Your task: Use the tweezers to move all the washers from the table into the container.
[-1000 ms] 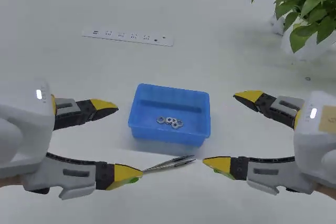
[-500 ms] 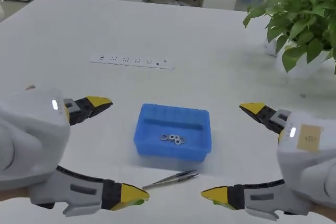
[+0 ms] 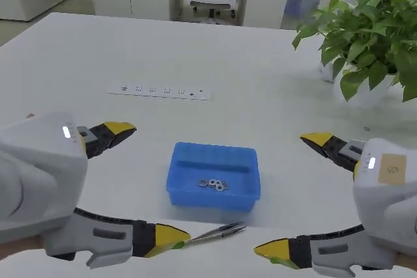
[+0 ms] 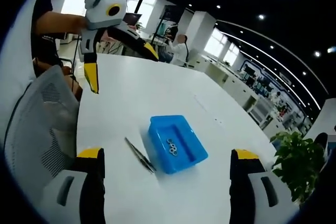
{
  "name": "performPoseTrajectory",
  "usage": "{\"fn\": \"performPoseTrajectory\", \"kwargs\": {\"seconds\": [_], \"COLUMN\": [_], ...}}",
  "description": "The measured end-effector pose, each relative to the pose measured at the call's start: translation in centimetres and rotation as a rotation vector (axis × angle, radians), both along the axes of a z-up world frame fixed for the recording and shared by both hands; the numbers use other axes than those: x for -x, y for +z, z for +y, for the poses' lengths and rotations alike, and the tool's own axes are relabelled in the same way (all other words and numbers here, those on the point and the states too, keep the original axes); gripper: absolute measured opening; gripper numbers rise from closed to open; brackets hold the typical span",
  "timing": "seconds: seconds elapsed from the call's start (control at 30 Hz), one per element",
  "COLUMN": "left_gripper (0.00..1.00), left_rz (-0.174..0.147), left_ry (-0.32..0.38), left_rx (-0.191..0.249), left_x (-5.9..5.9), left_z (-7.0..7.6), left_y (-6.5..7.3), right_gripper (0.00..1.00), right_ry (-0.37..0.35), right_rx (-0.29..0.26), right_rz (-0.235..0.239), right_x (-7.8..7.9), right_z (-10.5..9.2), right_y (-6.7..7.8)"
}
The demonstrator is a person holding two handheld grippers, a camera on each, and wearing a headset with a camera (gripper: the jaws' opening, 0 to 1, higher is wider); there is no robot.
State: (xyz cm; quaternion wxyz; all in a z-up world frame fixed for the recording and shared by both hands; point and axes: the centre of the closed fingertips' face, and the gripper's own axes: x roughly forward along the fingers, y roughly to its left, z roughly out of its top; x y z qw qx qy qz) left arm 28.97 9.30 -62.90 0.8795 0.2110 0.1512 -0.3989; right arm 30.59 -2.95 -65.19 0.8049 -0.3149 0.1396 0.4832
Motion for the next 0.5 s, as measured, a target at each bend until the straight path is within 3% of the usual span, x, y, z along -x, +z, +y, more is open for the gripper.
{"fn": "performPoseTrajectory", "kwargs": {"seconds": [0.1,0.2,0.3,0.4,0.5], "left_gripper": [0.99,0.99,0.99,0.99,0.99], "left_rz": [0.002,0.008,0.039,0.027,0.040], "left_ry": [0.001,0.007,0.014,0.016,0.013], "left_rx": [-0.024,-0.017,0.060,0.008,-0.018], "left_x": [0.0,0.2,0.6,0.7,1.0], "left_z": [0.3,0.4,0.0,0.4,0.5], "left_y": [-0.3,-0.2,0.3,-0.1,-0.5], "right_gripper": [1.00,1.00,1.00,1.00,0.99], "right_ry": [0.000,0.003,0.019,0.027,0.038], "right_rx": [-0.001,-0.006,-0.001,-0.009,-0.001], "right_rz": [0.004,0.013,0.011,0.031,0.050], "right_x": [0.0,0.2,0.5,0.8,1.1], "right_z": [0.0,0.3,0.6,0.8,0.8], "right_y": [0.1,0.1,0.1,-0.1,-0.5]}}
